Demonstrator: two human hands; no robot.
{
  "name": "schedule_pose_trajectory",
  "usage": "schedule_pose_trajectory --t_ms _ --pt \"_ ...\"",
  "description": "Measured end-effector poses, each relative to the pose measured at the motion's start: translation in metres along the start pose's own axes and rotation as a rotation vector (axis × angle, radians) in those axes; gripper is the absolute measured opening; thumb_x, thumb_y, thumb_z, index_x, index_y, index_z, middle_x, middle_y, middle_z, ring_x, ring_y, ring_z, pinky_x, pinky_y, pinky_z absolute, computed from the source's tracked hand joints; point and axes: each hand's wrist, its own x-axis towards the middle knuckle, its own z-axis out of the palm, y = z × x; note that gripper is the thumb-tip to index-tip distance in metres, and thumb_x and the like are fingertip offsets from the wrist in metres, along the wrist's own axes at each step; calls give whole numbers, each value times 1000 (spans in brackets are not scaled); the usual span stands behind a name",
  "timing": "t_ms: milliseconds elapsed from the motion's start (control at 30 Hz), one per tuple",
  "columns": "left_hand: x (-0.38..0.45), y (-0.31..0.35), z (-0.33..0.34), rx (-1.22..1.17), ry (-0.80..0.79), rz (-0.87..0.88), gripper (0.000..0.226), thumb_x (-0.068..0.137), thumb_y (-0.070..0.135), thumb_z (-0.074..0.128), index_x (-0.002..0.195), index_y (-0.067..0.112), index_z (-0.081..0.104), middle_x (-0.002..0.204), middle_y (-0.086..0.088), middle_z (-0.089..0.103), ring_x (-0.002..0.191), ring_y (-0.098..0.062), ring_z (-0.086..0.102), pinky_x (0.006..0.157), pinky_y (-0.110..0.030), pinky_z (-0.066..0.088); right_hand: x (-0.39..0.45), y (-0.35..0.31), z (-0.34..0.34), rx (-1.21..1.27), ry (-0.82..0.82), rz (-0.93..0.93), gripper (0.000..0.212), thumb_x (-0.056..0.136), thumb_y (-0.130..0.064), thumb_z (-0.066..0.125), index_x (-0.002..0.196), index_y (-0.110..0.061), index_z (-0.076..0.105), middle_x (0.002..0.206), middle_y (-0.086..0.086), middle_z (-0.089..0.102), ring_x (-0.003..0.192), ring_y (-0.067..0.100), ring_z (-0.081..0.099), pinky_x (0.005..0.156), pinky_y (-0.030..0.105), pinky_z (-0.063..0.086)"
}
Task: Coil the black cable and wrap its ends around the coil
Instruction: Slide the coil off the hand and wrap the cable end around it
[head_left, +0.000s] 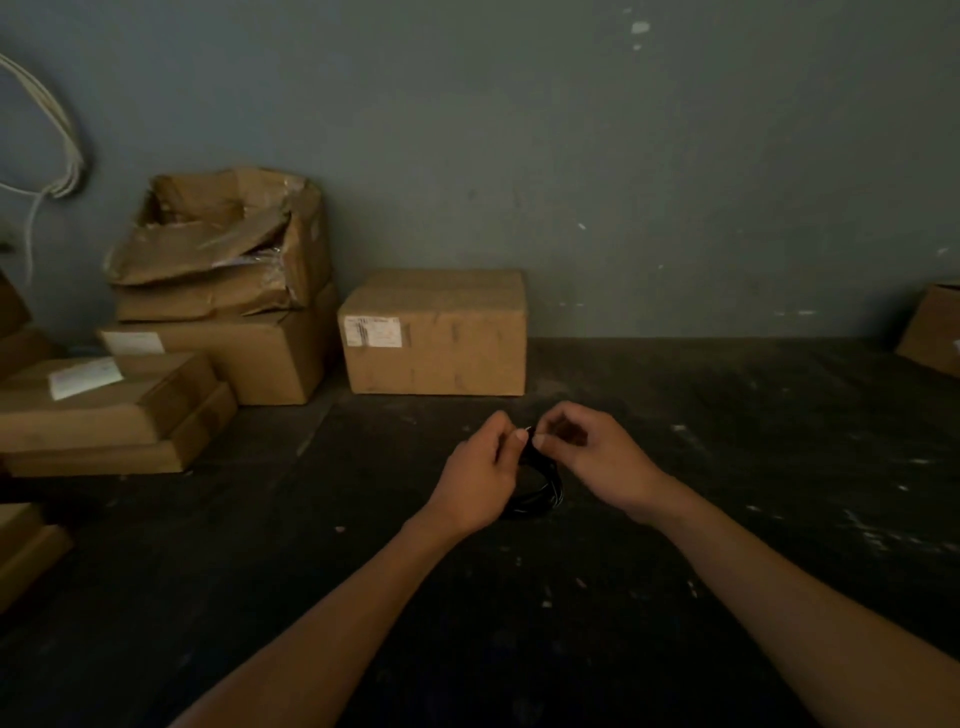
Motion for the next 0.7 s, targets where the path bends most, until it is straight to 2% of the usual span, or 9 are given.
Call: schedule_pose_trajectory --t_ms 67,200,333,400,533,600,700 --pt "7 4 -3 -77 28 -42 20 102 27 42 84 22 50 72 2 52 62 -10 47 60 -31 42 0 -6 0 -26 25 -69 6 92 -12 60 91 -18 61 91 1 61 85 7 57 76 19 45" --pt "17 7 -9 -164 131 -145 20 102 26 44 85 18 52 77 0 53 68 -12 47 62 -28 41 -4 -16 6 -1 120 -246 14 92 -6 57 91 -19 60 98 2 54 94 6 53 87 16 45" --pt "23 11 -19 -181 207 -159 22 102 28 43 94 11 53 80 -4 54 69 -16 49 63 -32 43 -4 -22 4 27 73 -277 9 93 -7 57 92 -15 58 97 4 53 87 4 51 81 17 44" --pt "25 15 -23 -113 234 -92 22 102 28 42 97 9 52 81 -4 57 71 -19 54 64 -36 49 -3 -25 4 136 57 -187 7 97 -15 53 92 -17 58 93 1 56 83 4 53 73 20 44" --pt "23 20 -29 130 231 134 12 102 25 43 99 15 50 86 1 62 70 -9 63 58 -22 55 1 -33 4 386 81 172 43 100 -45 39 94 -9 63 92 7 65 82 19 60 67 30 46" --pt "22 21 -30 198 206 194 9 102 24 43 100 17 48 90 3 61 74 -6 64 61 -19 56 3 -34 4 434 61 271 38 98 -41 48 102 -6 63 95 9 68 79 20 62 66 31 45" --pt "20 25 -30 251 189 243 6 102 26 42 98 23 45 86 8 58 75 -5 63 61 -20 56 5 -34 6 539 66 314 13 93 -20 61 101 -10 58 91 11 70 71 18 63 61 28 44"
